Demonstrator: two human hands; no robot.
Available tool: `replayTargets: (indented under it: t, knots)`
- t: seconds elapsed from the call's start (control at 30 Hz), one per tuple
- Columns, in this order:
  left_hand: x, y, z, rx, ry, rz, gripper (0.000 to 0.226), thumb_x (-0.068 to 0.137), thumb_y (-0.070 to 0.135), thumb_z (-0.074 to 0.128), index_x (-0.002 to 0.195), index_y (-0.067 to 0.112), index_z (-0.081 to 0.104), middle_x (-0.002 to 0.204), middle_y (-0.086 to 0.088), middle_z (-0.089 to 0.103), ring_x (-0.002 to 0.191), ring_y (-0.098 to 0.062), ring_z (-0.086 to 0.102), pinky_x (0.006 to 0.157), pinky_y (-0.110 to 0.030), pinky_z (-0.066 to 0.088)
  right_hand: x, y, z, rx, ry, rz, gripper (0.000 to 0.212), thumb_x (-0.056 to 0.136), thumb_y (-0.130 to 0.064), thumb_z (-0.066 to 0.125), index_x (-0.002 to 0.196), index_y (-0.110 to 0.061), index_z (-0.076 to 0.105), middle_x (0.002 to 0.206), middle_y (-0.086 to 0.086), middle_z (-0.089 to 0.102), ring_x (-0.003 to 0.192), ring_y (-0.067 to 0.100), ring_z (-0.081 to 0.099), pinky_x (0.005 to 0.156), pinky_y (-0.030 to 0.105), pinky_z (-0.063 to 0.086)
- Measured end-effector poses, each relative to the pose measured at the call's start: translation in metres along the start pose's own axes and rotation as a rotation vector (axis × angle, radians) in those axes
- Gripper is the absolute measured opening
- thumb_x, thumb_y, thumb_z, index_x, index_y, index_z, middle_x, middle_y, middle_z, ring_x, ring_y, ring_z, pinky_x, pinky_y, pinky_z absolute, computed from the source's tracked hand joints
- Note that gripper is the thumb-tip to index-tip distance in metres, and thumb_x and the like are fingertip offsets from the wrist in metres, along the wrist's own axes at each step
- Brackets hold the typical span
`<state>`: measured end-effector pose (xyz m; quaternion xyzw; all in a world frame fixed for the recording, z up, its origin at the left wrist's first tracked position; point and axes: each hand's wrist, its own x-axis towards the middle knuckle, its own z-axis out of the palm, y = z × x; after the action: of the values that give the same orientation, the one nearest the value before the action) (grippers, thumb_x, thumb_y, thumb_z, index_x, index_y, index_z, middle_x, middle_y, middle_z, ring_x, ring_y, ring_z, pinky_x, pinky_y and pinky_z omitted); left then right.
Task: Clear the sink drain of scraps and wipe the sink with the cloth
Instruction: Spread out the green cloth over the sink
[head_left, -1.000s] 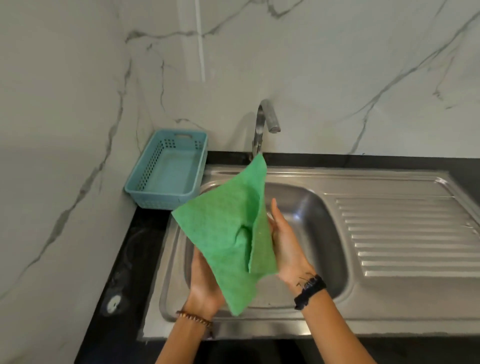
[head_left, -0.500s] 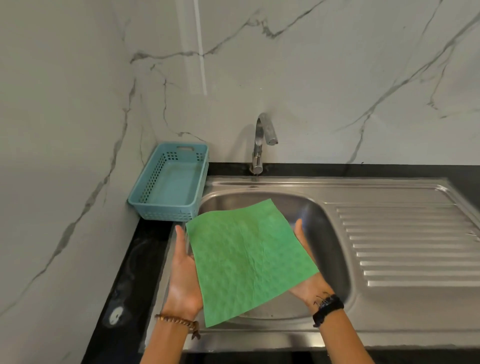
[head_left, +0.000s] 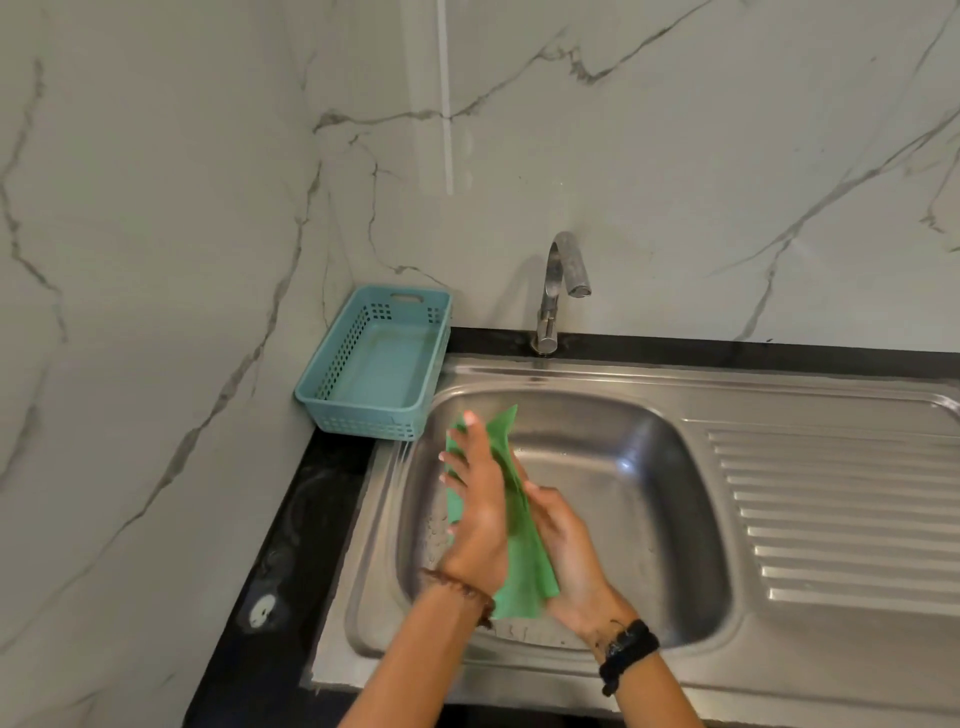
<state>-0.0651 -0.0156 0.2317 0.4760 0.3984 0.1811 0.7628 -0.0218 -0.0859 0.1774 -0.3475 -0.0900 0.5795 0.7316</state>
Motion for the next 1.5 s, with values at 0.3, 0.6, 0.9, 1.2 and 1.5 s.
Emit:
replayTargets:
  t: [0.3, 0.6, 0.9, 1.2, 1.5]
  knots:
    - [0.015, -0.017, -0.022, 0.206, 0.141, 0.104, 0.076, 0.081, 0.062, 0.039, 0.145, 0.036, 0.009, 0.157, 0.005, 0.004, 0.143, -0.015, 0.008, 0.116, -0.051, 0.009, -0.012, -0.010, -0.023, 0.028, 0.177, -0.028, 0.034, 0.073, -0.029, 0.054, 0.096, -0.008, 0.069, 0.082, 0.011, 0.072, 0.072, 0.024, 0.069, 0.065, 0.034, 0.055]
    - [0.019, -0.059, -0.046, -0.065, -0.218, -0.218, 0.027, 0.088, 0.006, 0.052, 0.114, 0.014, 0.053, 0.100, -0.008, 0.068, 0.082, -0.019, 0.068, 0.060, -0.036, 0.057, -0.020, -0.017, -0.052, -0.055, 0.218, -0.001, 0.023, 0.070, -0.018, 0.054, 0.080, -0.015, 0.074, 0.075, 0.009, 0.073, 0.064, 0.023, 0.070, 0.052, 0.033, 0.055]
    - [0.027, -0.022, -0.055, 0.224, -0.194, 0.014, 0.041, 0.088, -0.005, 0.042, 0.113, 0.028, 0.044, 0.106, 0.001, 0.063, 0.085, -0.009, 0.062, 0.058, -0.024, 0.054, 0.011, -0.054, -0.049, -0.225, -0.044, 0.062, 0.067, 0.069, 0.000, 0.047, 0.126, -0.033, 0.053, 0.126, 0.008, 0.062, 0.109, 0.026, 0.062, 0.080, 0.037, 0.055]
    - [0.091, 0.099, -0.110, 0.393, -0.027, 0.235, 0.051, 0.087, -0.011, 0.040, 0.125, 0.023, 0.034, 0.100, 0.000, 0.059, 0.077, -0.007, 0.057, 0.045, -0.017, 0.051, 0.130, -0.105, 0.041, -0.604, -0.268, 0.094, 0.084, 0.080, 0.013, 0.044, 0.138, -0.046, 0.027, 0.121, 0.003, 0.062, 0.093, 0.018, 0.069, 0.059, 0.032, 0.059]
    - [0.229, 0.134, -0.141, 1.175, 0.280, 0.412, 0.049, 0.089, 0.006, 0.044, 0.135, 0.011, 0.030, 0.128, -0.021, 0.049, 0.108, -0.036, 0.055, 0.084, -0.034, 0.045, 0.279, -0.083, 0.086, -1.354, 0.050, -0.021, 0.080, 0.086, 0.000, 0.044, 0.148, -0.017, -0.004, 0.129, 0.019, 0.055, 0.111, 0.034, 0.058, 0.094, 0.046, 0.049]
